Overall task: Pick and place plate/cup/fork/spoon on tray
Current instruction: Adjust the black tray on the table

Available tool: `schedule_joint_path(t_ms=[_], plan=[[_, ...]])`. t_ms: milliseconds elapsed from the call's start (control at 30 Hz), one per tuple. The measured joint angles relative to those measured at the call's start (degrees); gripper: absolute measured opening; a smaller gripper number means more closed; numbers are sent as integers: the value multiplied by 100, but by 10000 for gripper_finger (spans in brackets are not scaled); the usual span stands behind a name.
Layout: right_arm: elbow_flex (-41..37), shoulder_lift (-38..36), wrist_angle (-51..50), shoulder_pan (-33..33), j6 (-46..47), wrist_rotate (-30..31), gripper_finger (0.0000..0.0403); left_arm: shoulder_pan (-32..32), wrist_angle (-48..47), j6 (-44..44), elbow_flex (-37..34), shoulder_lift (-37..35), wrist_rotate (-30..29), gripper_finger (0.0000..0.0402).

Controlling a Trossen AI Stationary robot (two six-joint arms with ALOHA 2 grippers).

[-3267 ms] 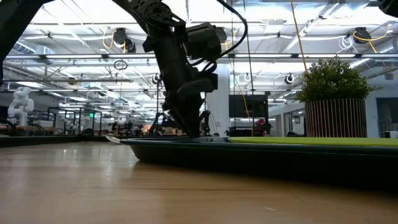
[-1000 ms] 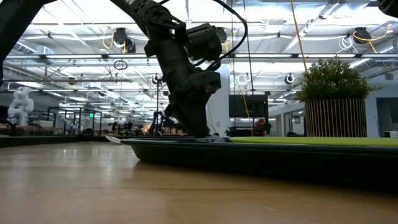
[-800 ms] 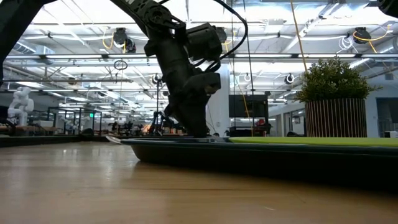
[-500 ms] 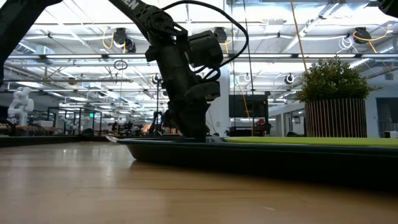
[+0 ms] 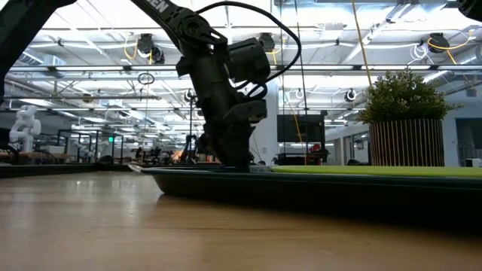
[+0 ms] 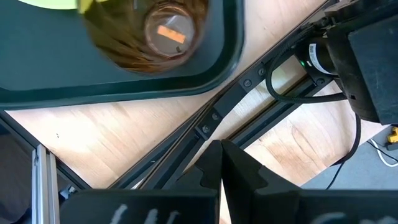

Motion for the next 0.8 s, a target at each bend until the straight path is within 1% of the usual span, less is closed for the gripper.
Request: schedule_joint_path(t_ms=[200,800], plan=[[0,4,0,0,19,1,0,4,-70,-192,0,-2,-4,87],[0,295,0,0,-158,13,0,111,-216,-659,-9,0,-65,82]])
